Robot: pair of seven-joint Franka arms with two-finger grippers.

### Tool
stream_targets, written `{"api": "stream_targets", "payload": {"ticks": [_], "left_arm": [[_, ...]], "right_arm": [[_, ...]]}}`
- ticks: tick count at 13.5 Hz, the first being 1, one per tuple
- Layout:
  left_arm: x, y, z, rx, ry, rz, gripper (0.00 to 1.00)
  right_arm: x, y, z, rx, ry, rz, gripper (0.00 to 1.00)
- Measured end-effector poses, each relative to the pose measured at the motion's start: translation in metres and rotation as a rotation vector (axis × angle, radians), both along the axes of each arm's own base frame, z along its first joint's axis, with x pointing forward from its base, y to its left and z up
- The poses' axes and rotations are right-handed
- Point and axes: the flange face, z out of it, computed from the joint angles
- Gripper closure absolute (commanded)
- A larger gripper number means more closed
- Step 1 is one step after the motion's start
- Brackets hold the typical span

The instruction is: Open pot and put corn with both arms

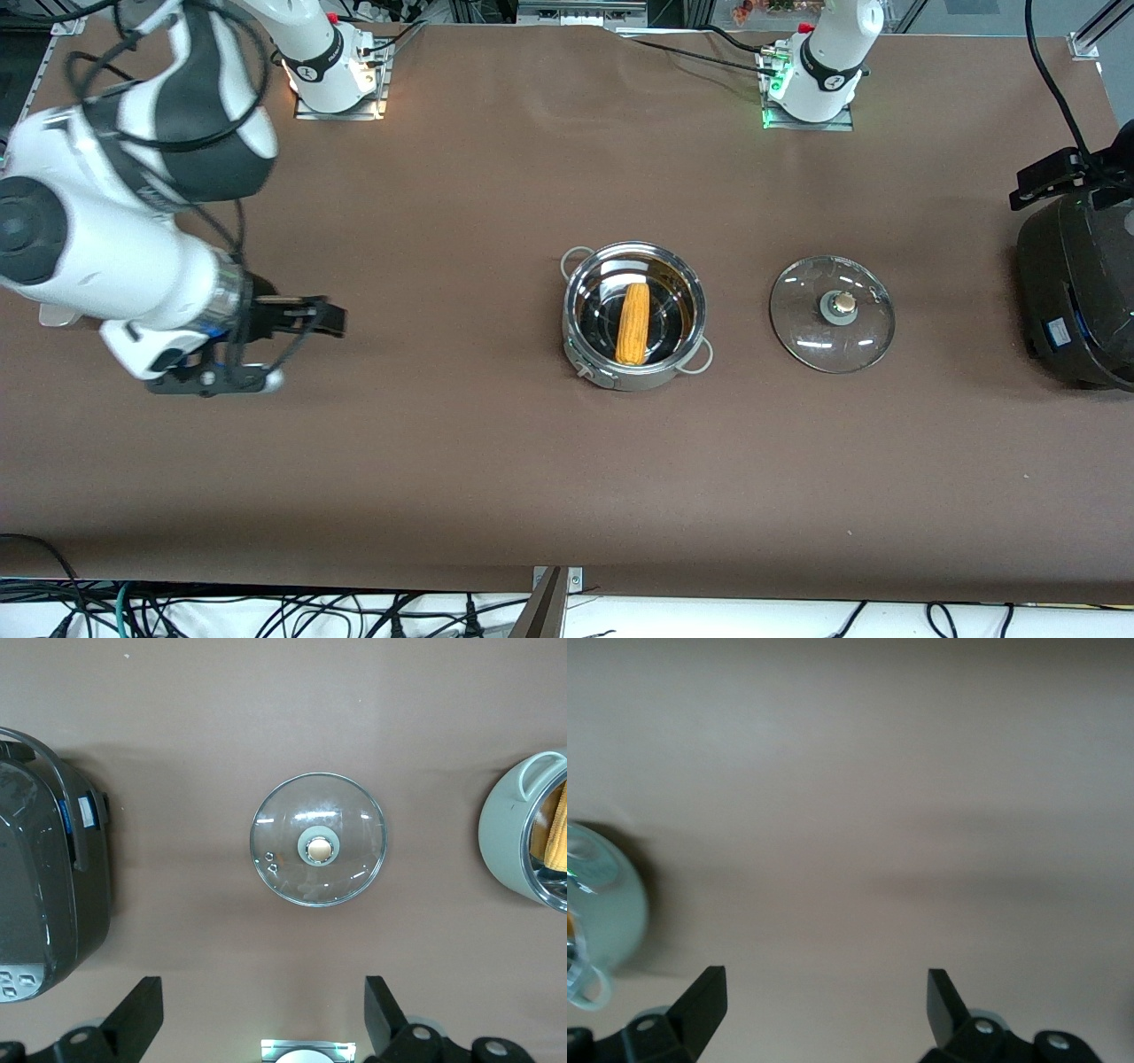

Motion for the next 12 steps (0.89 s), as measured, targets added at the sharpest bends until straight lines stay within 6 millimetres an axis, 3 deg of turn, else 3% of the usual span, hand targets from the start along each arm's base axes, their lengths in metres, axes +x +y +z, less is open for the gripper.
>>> {"api": "stream_targets", "payload": {"ticks": [3,5,9,12], "left_arm": [[0.000,0.000,0.000,0.000,0.000,0.000,0.00],[0.000,0.000,0.000,0.000,0.000,0.001,0.00],[0.000,0.000,0.000,0.000,0.000,0.001,0.00],[0.000,0.000,0.000,0.000,0.000,0.001,0.00]], "right_arm": [[0.005,-0.086,0.009,-0.026,0.011,-0.080,0.00],[0.005,-0.125,0.014,-0.038,0.012,-0.131,0.00],[-0.001,-0.168,0.032,-0.059,-0.015,-0.201,0.00],[-0.024,-0.182,0.061,-0.054,-0.015,-0.225,0.00]]}}
